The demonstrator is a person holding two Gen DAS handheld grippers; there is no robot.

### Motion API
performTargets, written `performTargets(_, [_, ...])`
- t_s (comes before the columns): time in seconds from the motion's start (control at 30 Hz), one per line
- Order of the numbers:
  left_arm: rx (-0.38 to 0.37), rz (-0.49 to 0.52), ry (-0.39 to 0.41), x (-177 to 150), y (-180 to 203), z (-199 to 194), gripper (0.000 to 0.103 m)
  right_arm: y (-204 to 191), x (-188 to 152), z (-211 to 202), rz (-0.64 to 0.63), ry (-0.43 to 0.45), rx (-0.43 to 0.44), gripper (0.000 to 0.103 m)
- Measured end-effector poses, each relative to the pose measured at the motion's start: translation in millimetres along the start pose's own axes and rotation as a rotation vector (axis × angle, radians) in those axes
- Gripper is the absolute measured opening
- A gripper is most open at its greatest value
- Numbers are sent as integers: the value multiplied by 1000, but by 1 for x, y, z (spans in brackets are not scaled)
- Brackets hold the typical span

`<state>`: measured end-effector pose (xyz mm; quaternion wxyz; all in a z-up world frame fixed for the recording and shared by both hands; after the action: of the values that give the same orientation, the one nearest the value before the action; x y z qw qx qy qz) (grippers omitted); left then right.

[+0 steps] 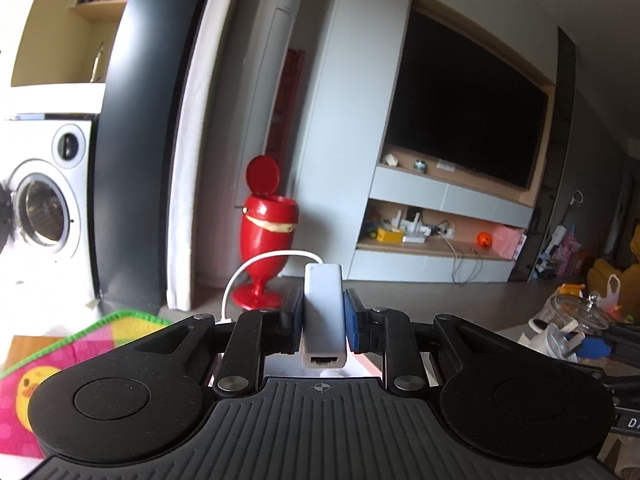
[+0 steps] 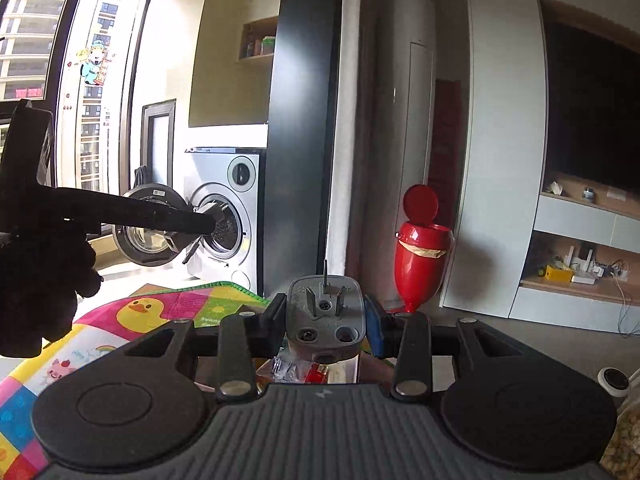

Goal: Organize rigid objects

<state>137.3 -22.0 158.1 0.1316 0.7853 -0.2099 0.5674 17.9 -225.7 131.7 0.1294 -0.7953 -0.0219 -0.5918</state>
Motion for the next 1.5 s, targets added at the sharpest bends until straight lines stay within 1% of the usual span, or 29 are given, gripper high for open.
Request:
performTargets(0.1, [-3,-20,-49,-11,-4,40,24,5,-16,14,-11,-30,-19,39])
performTargets(0.2, [-46,-62,-101,-29,-8,79,25,10,-29,30,0,-70,-23,39])
performTargets(0.27, [-59,-81,-149,-43,-12,98,25,14,-37,43,12,-99,-26,39])
performTargets(0.33, [-45,-77,-199,-60,-16,112,25,16,-45,51,20,-120,-35,39])
performTargets(0.4, [-23,-62,-215,-74,-20,113,23,18,-52,61,35,-145,-45,39])
performTargets(0.47, [-4,-69,-183,-78,-26,103,23,21,-58,68,50,-169,-45,39])
performTargets(0.6, [9,-140,-99,-73,-43,68,23,19,-58,88,78,-195,-41,39])
performTargets(0.67, [30,-162,-80,-70,-50,54,23,16,-56,102,103,-214,-28,39])
performTargets(0.73, [55,-179,-88,-72,-55,37,23,11,-54,119,123,-231,-20,39])
performTargets(0.8, [64,-199,-114,-82,-58,24,23,2,-54,138,149,-262,-8,39])
performTargets(0.9, [79,-217,-156,-100,-60,6,23,-17,-57,159,200,-334,58,39])
performTargets(0.97, [96,-209,-174,-110,-60,-5,23,-30,-61,168,208,-366,83,39])
performTargets(1.03, [119,-178,-190,-121,-58,-20,23,-44,-67,175,191,-389,90,39])
performTargets(1.07, [126,-160,-202,-125,-57,-25,23,-50,-71,176,181,-395,90,41])
performTargets(1.1, [131,-140,-220,-131,-55,-30,23,-52,-73,176,176,-395,86,51])
performTargets(1.13, [138,-112,-251,-139,-51,-35,23,-54,-75,177,171,-400,72,57])
performTargets(1.17, [142,-91,-272,-147,-49,-39,23,-53,-75,174,172,-399,58,63])
performTargets(1.27, [154,-8,-355,-172,-39,-57,23,-45,-76,155,182,-382,41,68])
performTargets(1.33, [170,3,-403,-188,-35,-65,23,-38,-80,135,164,-360,22,74])
performTargets(1.4, [179,1,-468,-208,-28,-71,23,-30,-89,112,122,-337,-15,81])
performTargets(1.43, [180,1,-488,-214,-25,-72,24,-27,-95,104,110,-334,-34,82])
performTargets(1.5, [210,24,-475,-220,-18,-77,24,-19,-117,87,93,-370,-71,84])
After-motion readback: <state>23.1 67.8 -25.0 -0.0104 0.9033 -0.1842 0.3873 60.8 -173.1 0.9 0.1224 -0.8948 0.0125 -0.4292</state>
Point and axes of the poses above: each gripper's, at about its wrist camera, not at the fingertips, and z roughly the way its jaws point, y to its right, x to its top, the point moved 7 cm from there along z, roughly the way its jaws point, and after that the axes turned 14 degrees about z, right-handed, at the moved point
